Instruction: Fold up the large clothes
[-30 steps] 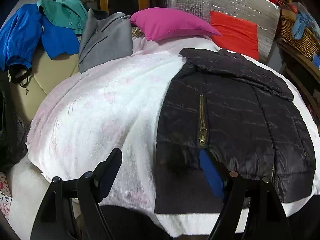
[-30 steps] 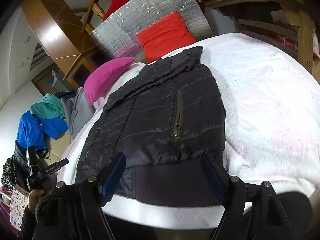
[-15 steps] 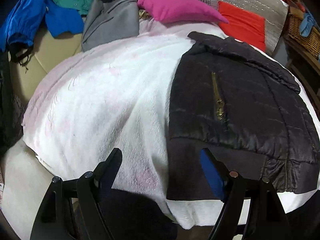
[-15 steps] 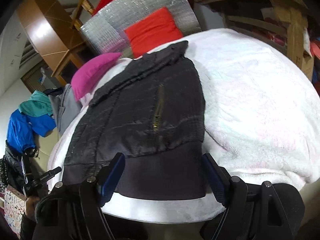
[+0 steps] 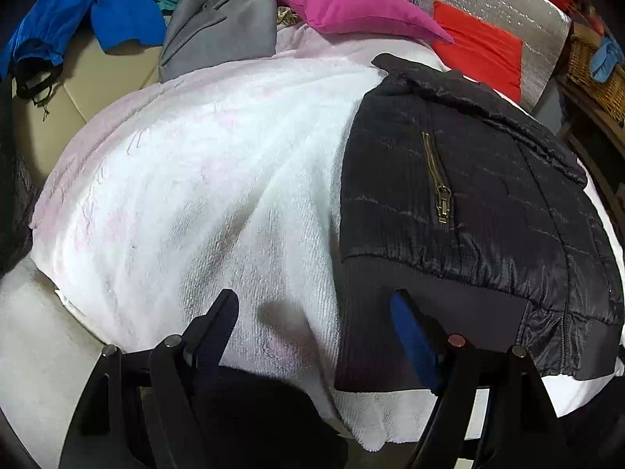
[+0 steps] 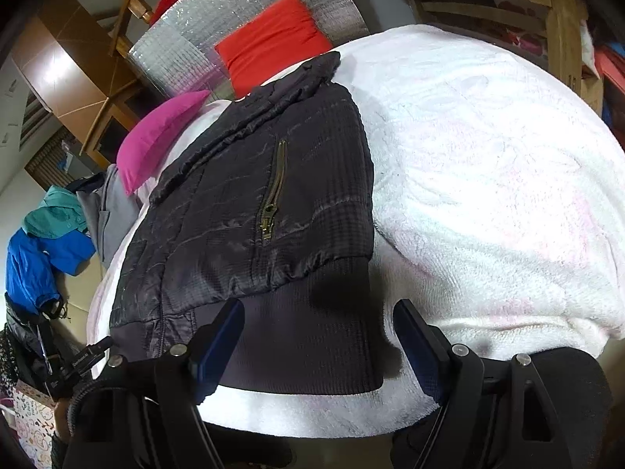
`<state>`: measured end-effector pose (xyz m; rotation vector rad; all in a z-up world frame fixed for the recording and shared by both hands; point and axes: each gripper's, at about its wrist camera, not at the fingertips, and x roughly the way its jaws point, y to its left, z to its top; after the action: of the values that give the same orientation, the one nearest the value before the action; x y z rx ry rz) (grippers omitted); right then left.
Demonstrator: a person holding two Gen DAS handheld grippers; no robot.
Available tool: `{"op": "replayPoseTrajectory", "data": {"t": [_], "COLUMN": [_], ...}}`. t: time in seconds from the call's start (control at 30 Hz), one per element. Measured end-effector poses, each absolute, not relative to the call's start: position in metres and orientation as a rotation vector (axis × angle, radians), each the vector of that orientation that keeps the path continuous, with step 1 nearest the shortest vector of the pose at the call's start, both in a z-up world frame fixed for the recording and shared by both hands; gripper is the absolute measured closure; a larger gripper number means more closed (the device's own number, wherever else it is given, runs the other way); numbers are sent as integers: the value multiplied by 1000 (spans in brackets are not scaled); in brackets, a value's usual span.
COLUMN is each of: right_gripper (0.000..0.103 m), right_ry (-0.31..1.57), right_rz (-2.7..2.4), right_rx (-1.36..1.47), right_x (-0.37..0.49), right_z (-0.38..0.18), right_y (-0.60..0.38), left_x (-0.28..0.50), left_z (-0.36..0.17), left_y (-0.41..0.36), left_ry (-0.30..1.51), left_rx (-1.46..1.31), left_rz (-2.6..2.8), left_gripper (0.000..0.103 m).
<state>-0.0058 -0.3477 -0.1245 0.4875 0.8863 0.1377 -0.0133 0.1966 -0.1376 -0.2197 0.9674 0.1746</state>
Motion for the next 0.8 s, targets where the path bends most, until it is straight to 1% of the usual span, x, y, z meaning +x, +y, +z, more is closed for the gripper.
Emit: {"op": "replayPoseTrajectory", "data": {"t": [0.5, 0.6, 0.67, 0.8], "right_gripper": [22, 24, 28, 28], "right_ry": [918, 920, 903, 919], "right_rz": [152, 147, 127, 94], "right_rx": [448, 438, 427, 407], "right_x": [6, 7, 6, 11], "right_z": [-130, -128, -123, -125], "right_y": [-338, -338, -338, -340], "left_x": [-3, -3, -3, 7], "left_z": [-142, -139, -136, -146], "left_y": [189, 183, 180, 175], "left_ry": [990, 981, 966, 1002], "left_rx": [-251, -238, -238, -216], "left_rz": [108, 84, 58, 48], "left_gripper": [23, 23, 23, 23]}}
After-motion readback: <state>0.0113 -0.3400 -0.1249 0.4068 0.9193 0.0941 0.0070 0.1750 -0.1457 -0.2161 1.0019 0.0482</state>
